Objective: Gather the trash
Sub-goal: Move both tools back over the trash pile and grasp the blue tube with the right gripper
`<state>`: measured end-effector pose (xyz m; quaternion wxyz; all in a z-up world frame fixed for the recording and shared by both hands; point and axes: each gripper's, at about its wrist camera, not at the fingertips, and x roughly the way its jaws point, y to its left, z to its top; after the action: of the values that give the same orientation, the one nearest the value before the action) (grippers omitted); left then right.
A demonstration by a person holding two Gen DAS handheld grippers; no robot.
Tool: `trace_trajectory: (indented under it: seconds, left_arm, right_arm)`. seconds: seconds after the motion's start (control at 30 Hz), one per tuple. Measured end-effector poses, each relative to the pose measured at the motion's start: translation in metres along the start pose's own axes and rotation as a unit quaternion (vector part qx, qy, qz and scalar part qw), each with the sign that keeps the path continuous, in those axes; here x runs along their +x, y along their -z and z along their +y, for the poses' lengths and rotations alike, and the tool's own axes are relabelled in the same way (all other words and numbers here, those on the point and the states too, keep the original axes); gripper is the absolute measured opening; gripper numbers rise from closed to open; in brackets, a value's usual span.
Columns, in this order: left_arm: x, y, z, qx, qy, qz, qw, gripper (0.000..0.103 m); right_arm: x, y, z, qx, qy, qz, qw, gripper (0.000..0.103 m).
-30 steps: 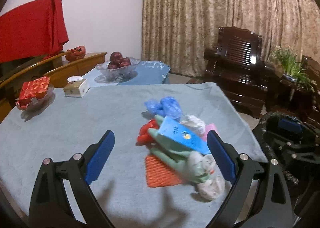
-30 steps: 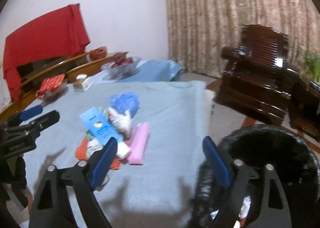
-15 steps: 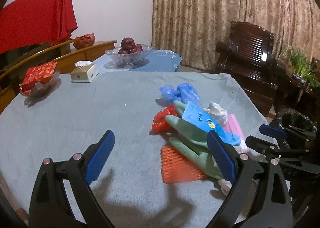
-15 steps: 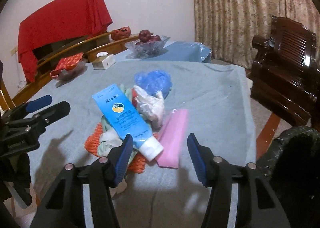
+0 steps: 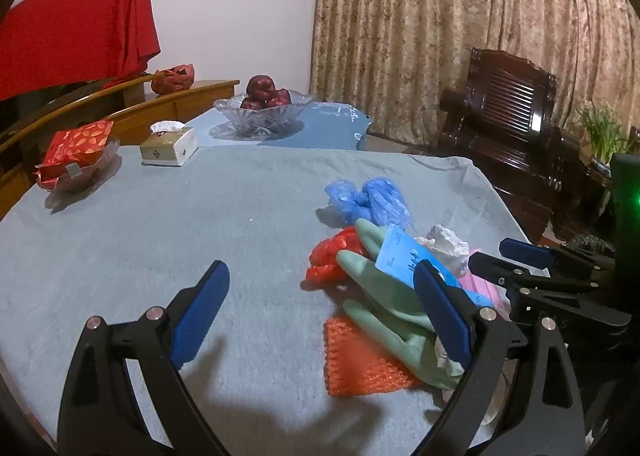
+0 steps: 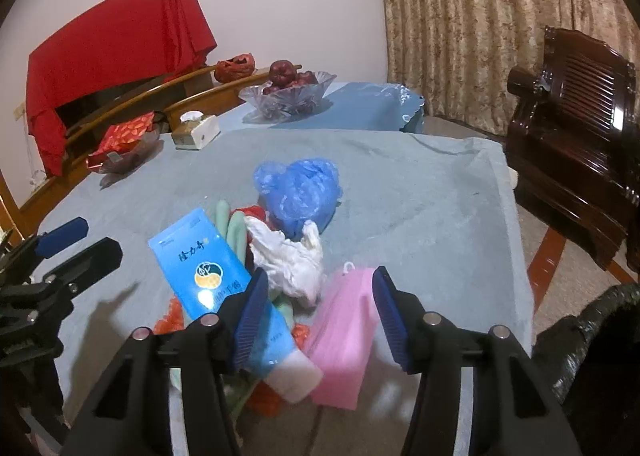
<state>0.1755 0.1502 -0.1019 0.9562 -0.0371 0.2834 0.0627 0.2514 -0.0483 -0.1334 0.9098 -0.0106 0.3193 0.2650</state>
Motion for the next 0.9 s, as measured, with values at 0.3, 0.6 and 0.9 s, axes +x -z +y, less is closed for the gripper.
trace_trajectory:
  seconds: [0.3, 0.6, 0.9]
  left_arm:
    - [0.008, 0.006, 0.004, 0.001, -0.004, 0.011, 0.9999, 0.091]
    - [0.009, 0.012, 0.001, 0.002, -0.003, 0.019, 0.9998, 0.091]
    - [0.007, 0.014, 0.001, 0.001, -0.002, 0.020, 0.9998, 0.091]
  right_arm:
    - [-0.017, 0.032, -0.002, -0.005, -0.016, 0.025, 1.000, 0.053]
    - [-0.013, 0.035, 0.011, -0.028, -0.023, 0.037, 0.999, 0.051]
    - [-0.004, 0.046, 0.006, -0.011, -0.013, 0.059, 0.998, 0.047]
